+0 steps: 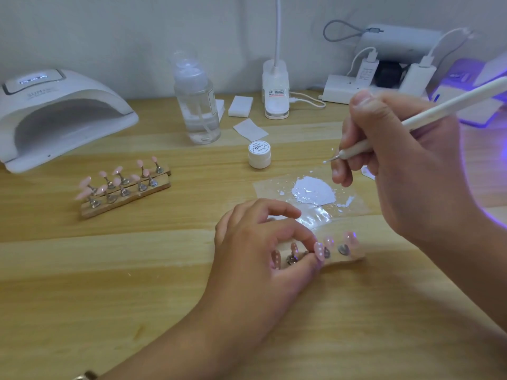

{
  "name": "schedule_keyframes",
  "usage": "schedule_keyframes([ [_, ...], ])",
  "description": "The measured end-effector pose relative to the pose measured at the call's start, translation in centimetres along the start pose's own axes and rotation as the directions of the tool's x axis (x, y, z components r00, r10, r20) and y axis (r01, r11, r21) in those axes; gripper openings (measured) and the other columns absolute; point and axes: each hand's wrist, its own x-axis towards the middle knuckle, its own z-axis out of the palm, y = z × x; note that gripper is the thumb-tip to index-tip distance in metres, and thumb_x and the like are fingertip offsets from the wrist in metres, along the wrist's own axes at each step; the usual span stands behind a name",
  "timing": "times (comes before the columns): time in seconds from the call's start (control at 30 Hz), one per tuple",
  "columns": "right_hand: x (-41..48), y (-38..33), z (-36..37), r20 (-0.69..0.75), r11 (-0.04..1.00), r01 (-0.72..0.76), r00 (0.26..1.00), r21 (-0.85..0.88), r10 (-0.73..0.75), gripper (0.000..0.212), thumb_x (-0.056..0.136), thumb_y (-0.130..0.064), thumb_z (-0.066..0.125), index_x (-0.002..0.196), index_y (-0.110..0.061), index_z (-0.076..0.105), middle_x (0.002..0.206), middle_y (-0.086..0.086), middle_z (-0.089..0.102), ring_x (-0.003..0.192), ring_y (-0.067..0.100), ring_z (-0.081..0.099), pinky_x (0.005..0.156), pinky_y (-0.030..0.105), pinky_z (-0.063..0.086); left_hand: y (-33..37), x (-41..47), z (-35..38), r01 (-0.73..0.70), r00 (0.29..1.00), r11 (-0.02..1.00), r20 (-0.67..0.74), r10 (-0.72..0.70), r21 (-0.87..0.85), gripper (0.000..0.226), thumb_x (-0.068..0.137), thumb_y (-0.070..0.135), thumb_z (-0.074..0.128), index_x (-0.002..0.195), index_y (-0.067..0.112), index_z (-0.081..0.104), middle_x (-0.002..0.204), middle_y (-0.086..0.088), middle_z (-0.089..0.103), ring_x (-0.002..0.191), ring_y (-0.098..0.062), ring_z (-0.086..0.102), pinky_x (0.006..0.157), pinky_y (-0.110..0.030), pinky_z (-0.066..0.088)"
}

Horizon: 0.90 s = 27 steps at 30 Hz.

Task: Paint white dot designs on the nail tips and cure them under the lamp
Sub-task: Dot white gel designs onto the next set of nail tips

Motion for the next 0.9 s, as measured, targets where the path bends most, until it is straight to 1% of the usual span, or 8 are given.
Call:
schedule_keyframes([
  [0.23, -0.1, 0.1, 0.0, -0.005, 1.000, 0.001, 1.000, 0.000, -0.001, 0.042, 0.102, -0.011, 0.048, 0.060, -0.012, 0.053, 0.048, -0.006, 0.044, 0.039, 0.021, 0.052, 0.045, 0.017, 0.038, -0.1, 0.0, 0.0, 0.006, 1.000, 1.000, -0.009, -0.006, 0.005, 0.010, 0.069, 0.046, 0.074, 0.075, 0.039, 0.070, 0.107, 0.025, 0.059, 0.116, -0.001, 0.048, 0.106, -0.038, 0.031],
  [0.3, 0.0, 0.1, -0.1, -0.005, 1.000, 0.001, 1.000, -0.001, -0.001, 0.042, 0.102, -0.013, 0.048, 0.060, -0.013, 0.054, 0.048, -0.004, 0.044, 0.040, 0.021, 0.052, 0.045, 0.018, 0.039, -0.2, 0.0, 0.0, 0.009, 1.000, 1.000, -0.016, -0.008, 0.022, 0.013, 0.067, 0.048, 0.074, 0.077, 0.041, 0.070, 0.107, 0.025, 0.059, 0.116, -0.001, 0.047, 0.106, -0.032, 0.029],
  [0.43, 0.1, 0.3, -0.4, -0.013, 1.000, -0.004, 1.000, -0.027, 0.003, 0.043, 0.102, -0.016, 0.050, 0.060, -0.015, 0.055, 0.048, -0.002, 0.046, 0.041, 0.023, 0.053, 0.046, 0.023, 0.040, -0.5, -0.2, 0.0, -0.009, 1.000, 0.990, 0.000, 0.009, 0.137, 0.024, 0.063, 0.059, 0.069, 0.080, 0.042, 0.068, 0.111, 0.027, 0.054, 0.117, 0.002, 0.042, 0.104, -0.015, 0.016],
  [0.53, 0.4, 0.7, -0.9, -0.042, 0.997, -0.023, 0.999, -0.071, 0.020, 0.043, 0.101, -0.018, 0.052, 0.058, -0.016, 0.056, 0.048, -0.001, 0.046, 0.040, 0.022, 0.052, 0.045, 0.025, 0.040, -0.8, -0.3, -0.2, -0.035, 0.999, 0.980, 0.034, 0.029, 0.195, 0.025, 0.065, 0.060, 0.068, 0.082, 0.042, 0.069, 0.108, 0.027, 0.053, 0.115, -0.001, 0.043, 0.104, -0.017, 0.014],
  [0.63, 0.5, 1.7, -1.6, -0.072, 0.989, -0.046, 0.997, -0.143, 0.036, 0.042, 0.101, -0.020, 0.052, 0.060, -0.010, 0.056, 0.045, -0.003, 0.047, 0.040, 0.021, 0.051, 0.045, 0.030, 0.041, -0.9, -0.2, -0.7, -0.036, 0.998, 0.976, 0.051, 0.026, 0.216, 0.025, 0.065, 0.061, 0.067, 0.081, 0.042, 0.069, 0.110, 0.029, 0.051, 0.118, -0.002, 0.042, 0.104, -0.014, 0.011],
  [0.77, -0.2, 3.9, -2.2, -0.143, 0.973, -0.088, 0.988, -0.214, 0.058, 0.043, 0.101, -0.018, 0.055, 0.061, -0.002, 0.055, 0.043, -0.005, 0.047, 0.040, 0.018, 0.050, 0.047, 0.024, 0.040, -1.1, 0.3, -2.3, -0.017, 0.992, 0.969, 0.122, -0.014, 0.248, 0.031, 0.060, 0.068, 0.058, 0.080, 0.046, 0.067, 0.109, 0.032, 0.047, 0.117, 0.010, 0.034, 0.101, -0.013, 0.013],
  [0.83, -0.6, 4.8, -2.3, -0.151, 0.963, -0.107, 0.986, -0.248, 0.071, 0.044, 0.101, -0.019, 0.056, 0.059, -0.004, 0.054, 0.043, -0.005, 0.046, 0.040, 0.014, 0.047, 0.047, 0.023, 0.039, -1.0, 0.6, -2.9, -0.016, 0.986, 0.964, 0.164, -0.029, 0.267, 0.031, 0.057, 0.065, 0.061, 0.081, 0.047, 0.067, 0.107, 0.031, 0.046, 0.115, 0.014, 0.032, 0.099, -0.015, 0.014],
  [0.9, -0.8, 5.3, -2.4, -0.142, 0.951, -0.121, 0.986, -0.285, 0.083, 0.044, 0.100, -0.023, 0.059, 0.059, -0.007, 0.055, 0.045, 0.000, 0.047, 0.043, 0.007, 0.046, 0.050, 0.020, 0.038, -0.6, 0.7, -3.0, -0.023, 0.984, 0.961, 0.175, -0.027, 0.276, 0.030, 0.058, 0.061, 0.064, 0.083, 0.047, 0.068, 0.106, 0.030, 0.045, 0.115, 0.013, 0.032, 0.100, -0.014, 0.012],
])
